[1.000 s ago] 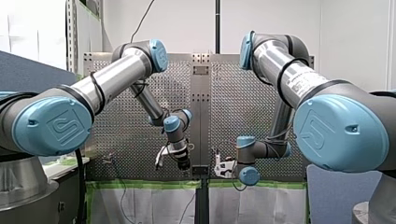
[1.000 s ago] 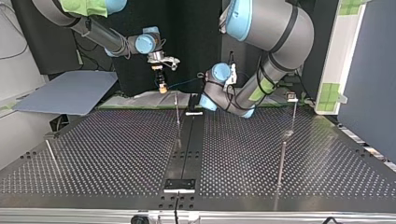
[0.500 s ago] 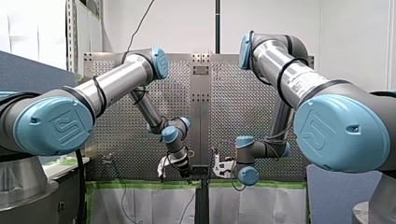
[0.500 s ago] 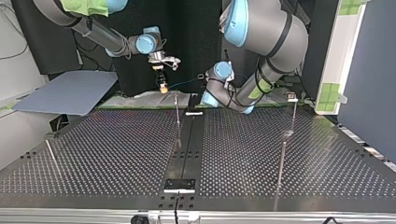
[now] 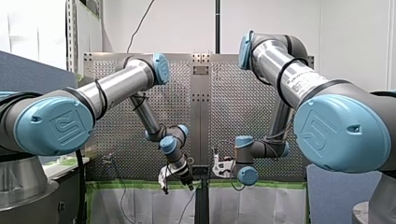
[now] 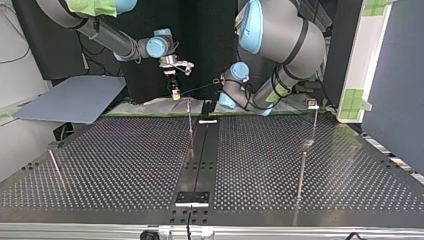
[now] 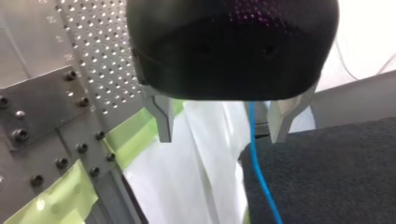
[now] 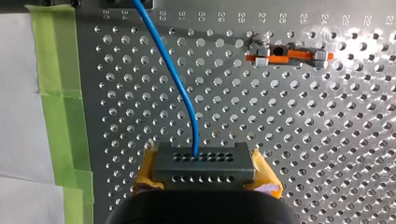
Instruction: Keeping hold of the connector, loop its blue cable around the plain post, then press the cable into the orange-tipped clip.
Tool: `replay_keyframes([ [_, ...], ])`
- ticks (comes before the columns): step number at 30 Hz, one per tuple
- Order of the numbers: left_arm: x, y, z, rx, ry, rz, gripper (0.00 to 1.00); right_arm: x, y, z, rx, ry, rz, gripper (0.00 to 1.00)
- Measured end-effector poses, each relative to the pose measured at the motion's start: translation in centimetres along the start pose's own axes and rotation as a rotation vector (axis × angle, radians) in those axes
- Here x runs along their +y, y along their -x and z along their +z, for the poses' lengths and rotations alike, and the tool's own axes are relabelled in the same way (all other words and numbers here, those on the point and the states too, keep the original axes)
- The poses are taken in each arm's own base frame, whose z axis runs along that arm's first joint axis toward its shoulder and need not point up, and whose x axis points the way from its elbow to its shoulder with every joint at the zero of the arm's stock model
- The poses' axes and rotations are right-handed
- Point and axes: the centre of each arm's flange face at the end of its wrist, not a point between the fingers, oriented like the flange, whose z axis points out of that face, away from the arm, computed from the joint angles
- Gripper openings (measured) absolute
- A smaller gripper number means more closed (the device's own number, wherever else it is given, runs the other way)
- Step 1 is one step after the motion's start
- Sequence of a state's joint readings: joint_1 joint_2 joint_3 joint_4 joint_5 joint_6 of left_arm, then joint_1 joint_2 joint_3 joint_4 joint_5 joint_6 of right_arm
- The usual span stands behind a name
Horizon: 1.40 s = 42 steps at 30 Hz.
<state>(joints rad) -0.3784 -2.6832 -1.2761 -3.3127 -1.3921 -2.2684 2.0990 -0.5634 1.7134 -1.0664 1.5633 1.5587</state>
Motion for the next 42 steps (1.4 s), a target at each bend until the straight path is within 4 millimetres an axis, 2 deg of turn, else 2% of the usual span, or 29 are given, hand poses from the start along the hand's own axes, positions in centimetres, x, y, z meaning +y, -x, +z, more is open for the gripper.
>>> replay_keyframes([
  [7,-0.3,0.1,0.8,-0.028,-0.052,-0.050,1.00,-0.1,0.0,0.0,0.003,-0.001,0.002,0.00],
  [17,1.4,-0.9,3.7,-0.049,-0.092,-0.103,1.00,-0.1,-0.1,0.1,0.006,-0.002,0.003,0.00],
  [31,0.8,0.1,4.9,-0.121,-0.199,-0.123,1.00,-0.1,-0.1,0.2,0.008,-0.003,0.004,0.00],
  [38,1.9,-0.8,5.2,-0.140,-0.216,-0.143,1.00,-0.1,-0.1,0.2,0.004,-0.003,0.003,0.00],
  [40,2.2,-0.8,5.3,-0.156,-0.215,-0.135,0.45,-0.1,0.0,0.2,0.002,-0.003,0.002,0.00],
  [41,2.3,-0.6,5.4,-0.173,-0.215,-0.126,0.45,-0.1,0.0,0.2,0.002,-0.003,0.001,0.00],
  [42,2.4,-0.5,5.4,-0.185,-0.214,-0.118,0.33,-0.1,0.0,0.1,0.000,-0.003,0.001,0.00],
])
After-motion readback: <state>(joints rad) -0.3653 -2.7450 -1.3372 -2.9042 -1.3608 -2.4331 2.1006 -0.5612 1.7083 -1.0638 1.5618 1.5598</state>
